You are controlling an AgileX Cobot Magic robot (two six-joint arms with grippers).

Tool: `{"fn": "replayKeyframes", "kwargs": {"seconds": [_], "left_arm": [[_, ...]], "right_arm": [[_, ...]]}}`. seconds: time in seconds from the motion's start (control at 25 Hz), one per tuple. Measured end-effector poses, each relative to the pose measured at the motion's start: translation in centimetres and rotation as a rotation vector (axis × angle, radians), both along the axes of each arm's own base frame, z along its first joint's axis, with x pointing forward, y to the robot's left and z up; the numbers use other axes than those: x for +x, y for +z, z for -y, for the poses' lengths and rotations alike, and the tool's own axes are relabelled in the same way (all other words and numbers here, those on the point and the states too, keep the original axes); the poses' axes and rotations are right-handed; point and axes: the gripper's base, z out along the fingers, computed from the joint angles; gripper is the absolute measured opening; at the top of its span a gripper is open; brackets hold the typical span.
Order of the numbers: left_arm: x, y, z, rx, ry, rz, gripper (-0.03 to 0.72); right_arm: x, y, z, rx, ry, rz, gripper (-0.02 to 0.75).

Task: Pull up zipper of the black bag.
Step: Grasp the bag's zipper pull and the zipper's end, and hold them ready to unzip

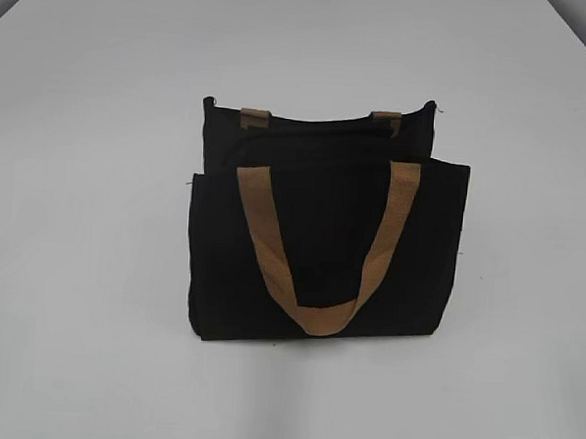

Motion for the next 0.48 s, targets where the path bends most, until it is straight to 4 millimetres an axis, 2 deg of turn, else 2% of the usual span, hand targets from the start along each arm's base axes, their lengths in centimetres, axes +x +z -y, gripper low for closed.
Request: {"fn": "replayKeyframes", "kwargs": {"seconds": [0.48], "left_arm": [[0.0, 0.0, 0.0, 0.0, 0.0, 0.0, 0.229]], "right_arm": [[0.0, 0.01, 0.0, 0.0, 0.0, 0.001, 0.589]]}}
